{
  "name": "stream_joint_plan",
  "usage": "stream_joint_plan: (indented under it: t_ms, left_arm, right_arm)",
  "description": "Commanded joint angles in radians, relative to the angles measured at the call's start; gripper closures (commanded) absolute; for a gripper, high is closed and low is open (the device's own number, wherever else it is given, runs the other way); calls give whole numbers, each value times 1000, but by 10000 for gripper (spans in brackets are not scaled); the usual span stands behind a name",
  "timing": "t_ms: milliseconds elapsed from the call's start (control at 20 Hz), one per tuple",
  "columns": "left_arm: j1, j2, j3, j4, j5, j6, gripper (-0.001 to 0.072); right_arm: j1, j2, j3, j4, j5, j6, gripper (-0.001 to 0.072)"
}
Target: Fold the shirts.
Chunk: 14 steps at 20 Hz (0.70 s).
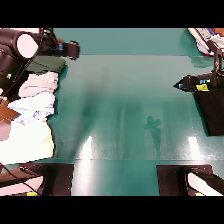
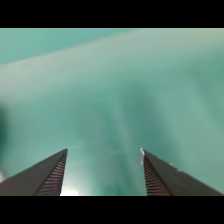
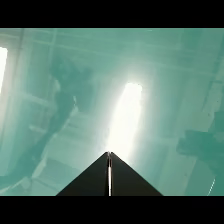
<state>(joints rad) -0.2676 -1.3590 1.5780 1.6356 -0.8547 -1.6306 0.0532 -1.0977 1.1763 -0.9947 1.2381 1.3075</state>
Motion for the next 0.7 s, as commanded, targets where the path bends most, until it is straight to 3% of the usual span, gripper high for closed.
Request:
stream_joint_plan:
  t_ms: [0, 300, 450, 650]
  left_arm:
    - [148, -108, 0, 118, 51, -47, 144]
    - [342, -359, 2, 91, 198, -99, 145]
    - [370, -441, 12, 85, 288, -98, 145]
    - [370, -511, 42, 84, 301, -97, 171]
  right_arm:
    - [1, 0, 1, 2, 2, 1, 693]
    - [1, 0, 0, 1, 1, 1, 694]
    - [2, 0, -19, 9, 0, 1, 694]
    - [2, 0, -53, 9, -8, 13, 693]
